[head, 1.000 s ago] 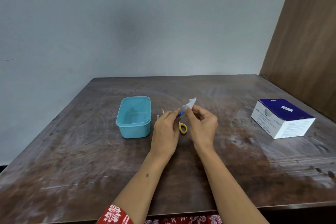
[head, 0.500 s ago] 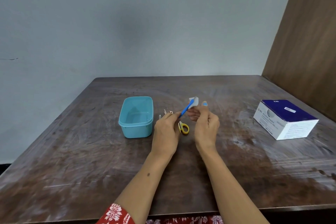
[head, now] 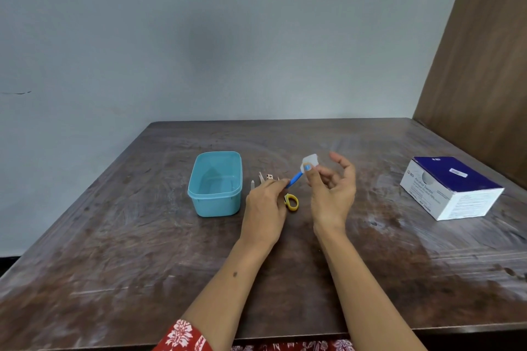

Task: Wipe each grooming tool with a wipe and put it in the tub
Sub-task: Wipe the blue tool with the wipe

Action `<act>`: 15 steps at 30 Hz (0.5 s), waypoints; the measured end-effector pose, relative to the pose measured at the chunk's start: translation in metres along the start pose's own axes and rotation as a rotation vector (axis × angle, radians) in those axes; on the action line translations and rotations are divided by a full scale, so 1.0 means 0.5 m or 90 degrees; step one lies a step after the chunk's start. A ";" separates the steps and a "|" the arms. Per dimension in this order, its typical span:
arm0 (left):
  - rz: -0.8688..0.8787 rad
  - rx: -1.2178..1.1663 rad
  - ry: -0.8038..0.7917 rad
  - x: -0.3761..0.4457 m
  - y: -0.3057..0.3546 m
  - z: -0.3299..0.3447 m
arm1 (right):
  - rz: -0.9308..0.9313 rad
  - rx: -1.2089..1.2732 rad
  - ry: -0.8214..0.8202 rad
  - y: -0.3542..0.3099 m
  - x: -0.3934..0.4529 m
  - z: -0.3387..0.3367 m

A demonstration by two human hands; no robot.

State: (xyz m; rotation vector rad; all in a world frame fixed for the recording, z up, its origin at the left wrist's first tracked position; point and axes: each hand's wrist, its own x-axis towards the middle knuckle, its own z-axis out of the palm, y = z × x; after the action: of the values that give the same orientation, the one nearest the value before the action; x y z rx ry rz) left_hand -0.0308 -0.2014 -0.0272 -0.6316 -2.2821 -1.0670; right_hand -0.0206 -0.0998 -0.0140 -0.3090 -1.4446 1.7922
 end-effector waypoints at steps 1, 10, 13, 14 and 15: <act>-0.001 0.000 0.000 0.000 0.001 0.000 | -0.002 0.006 -0.001 -0.001 0.000 -0.001; -0.025 -0.013 0.011 0.000 0.005 0.000 | 0.092 0.125 -0.015 -0.008 0.001 0.001; -0.027 -0.016 0.009 0.001 0.003 0.000 | 0.077 0.079 -0.019 -0.003 0.001 0.002; -0.027 -0.016 0.007 0.001 0.002 0.000 | 0.064 0.054 -0.019 -0.001 0.001 0.002; -0.028 -0.017 0.005 0.002 0.003 0.000 | 0.055 0.032 -0.019 0.001 0.001 0.002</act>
State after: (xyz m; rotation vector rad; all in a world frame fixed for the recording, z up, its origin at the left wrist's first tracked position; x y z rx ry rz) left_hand -0.0307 -0.2005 -0.0259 -0.5890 -2.2876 -1.1205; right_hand -0.0218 -0.1003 -0.0140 -0.3244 -1.4239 1.9063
